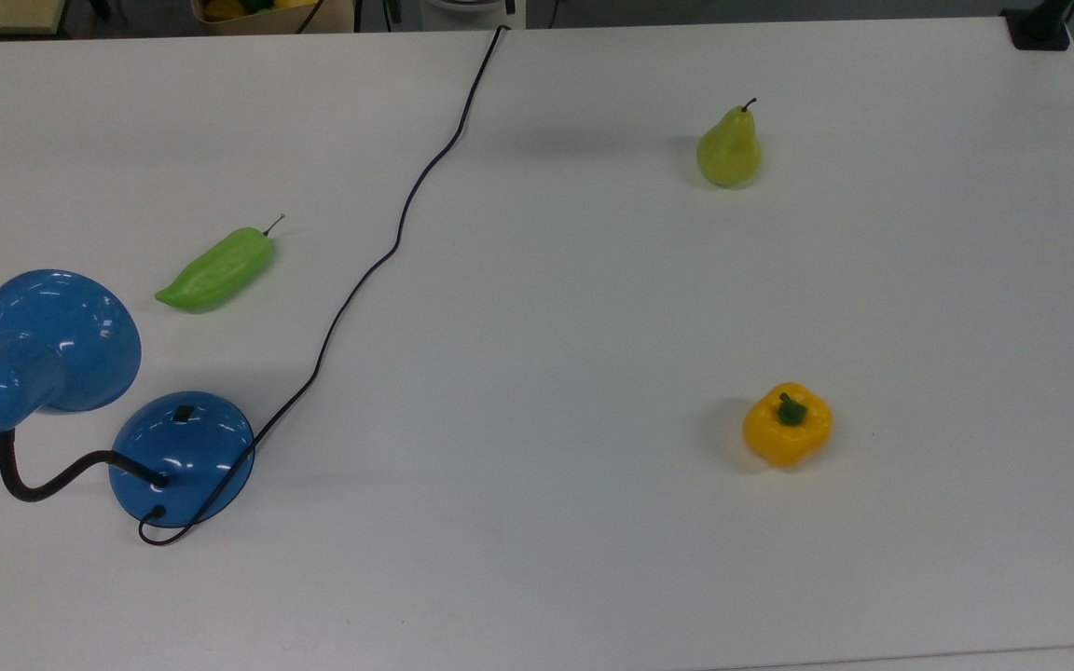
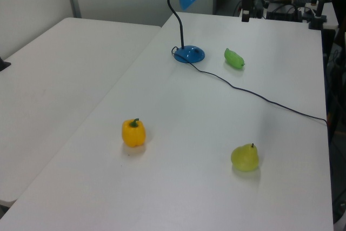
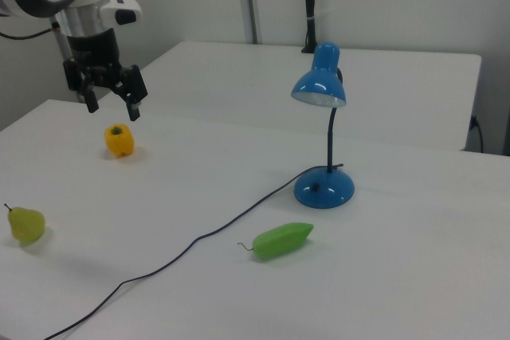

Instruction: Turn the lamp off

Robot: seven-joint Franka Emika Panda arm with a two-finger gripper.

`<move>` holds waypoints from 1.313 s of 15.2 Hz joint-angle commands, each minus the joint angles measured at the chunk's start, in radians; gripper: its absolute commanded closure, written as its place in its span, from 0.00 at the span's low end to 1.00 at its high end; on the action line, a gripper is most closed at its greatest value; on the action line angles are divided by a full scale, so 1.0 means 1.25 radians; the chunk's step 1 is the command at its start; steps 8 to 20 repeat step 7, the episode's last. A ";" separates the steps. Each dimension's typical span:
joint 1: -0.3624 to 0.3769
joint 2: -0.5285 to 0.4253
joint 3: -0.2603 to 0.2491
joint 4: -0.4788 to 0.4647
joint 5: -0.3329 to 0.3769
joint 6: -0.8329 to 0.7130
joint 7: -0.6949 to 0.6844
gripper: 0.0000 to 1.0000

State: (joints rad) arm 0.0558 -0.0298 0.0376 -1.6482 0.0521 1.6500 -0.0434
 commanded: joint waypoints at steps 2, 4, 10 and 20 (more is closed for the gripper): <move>0.060 -0.006 -0.075 -0.024 -0.002 0.070 -0.039 0.00; 0.060 -0.006 -0.075 -0.024 -0.004 0.069 -0.035 0.00; 0.060 -0.006 -0.072 -0.023 -0.004 0.067 -0.032 0.00; 0.060 -0.006 -0.072 -0.023 -0.004 0.067 -0.032 0.00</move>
